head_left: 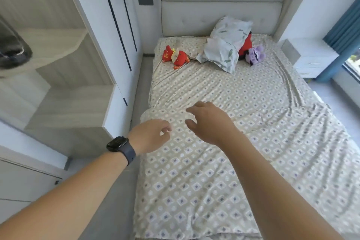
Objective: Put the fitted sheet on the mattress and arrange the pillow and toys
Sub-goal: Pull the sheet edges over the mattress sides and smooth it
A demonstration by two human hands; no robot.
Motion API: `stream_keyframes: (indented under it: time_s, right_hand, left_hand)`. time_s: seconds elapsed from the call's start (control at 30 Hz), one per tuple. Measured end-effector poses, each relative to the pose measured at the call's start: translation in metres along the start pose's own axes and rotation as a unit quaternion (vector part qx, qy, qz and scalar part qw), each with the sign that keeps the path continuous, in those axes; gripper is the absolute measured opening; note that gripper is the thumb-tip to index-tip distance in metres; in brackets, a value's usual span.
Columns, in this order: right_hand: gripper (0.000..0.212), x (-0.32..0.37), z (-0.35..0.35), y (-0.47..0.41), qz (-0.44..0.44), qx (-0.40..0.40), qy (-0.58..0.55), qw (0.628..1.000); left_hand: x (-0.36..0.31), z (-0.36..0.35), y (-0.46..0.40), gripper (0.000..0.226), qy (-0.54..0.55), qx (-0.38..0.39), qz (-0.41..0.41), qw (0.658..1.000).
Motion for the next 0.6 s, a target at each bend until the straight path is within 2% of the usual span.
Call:
stream_keyframes:
  time_s: [0.17, 0.43, 0.6]
  right_hand:
    - [0.046, 0.030, -0.006, -0.011, -0.019, 0.019, -0.001, 1.000]
    - [0.047, 0.106, -0.051, -0.073, -0.029, 0.056, -0.041, 0.997]
    - [0.048, 0.133, -0.082, -0.132, -0.079, 0.091, -0.044, 0.992]
  left_hand:
    - [0.049, 0.000, 0.010, 0.027, 0.006, 0.040, 0.017, 0.999]
    - [0.148, 0.043, -0.016, 0.022, -0.001, 0.049, 0.042, 0.998]
    - [0.213, 0.052, -0.064, 0.023, 0.008, 0.105, 0.005, 0.994]
Point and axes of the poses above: each hand's wrist, its own y-axis away from the middle knuckle, its own z-axis out of the back of the hand, x = y × z, the point moved 2 cm from there along -y, towards the middle knuckle, and after that the axes turned 5 degrees about y, right-handed, at the moved point
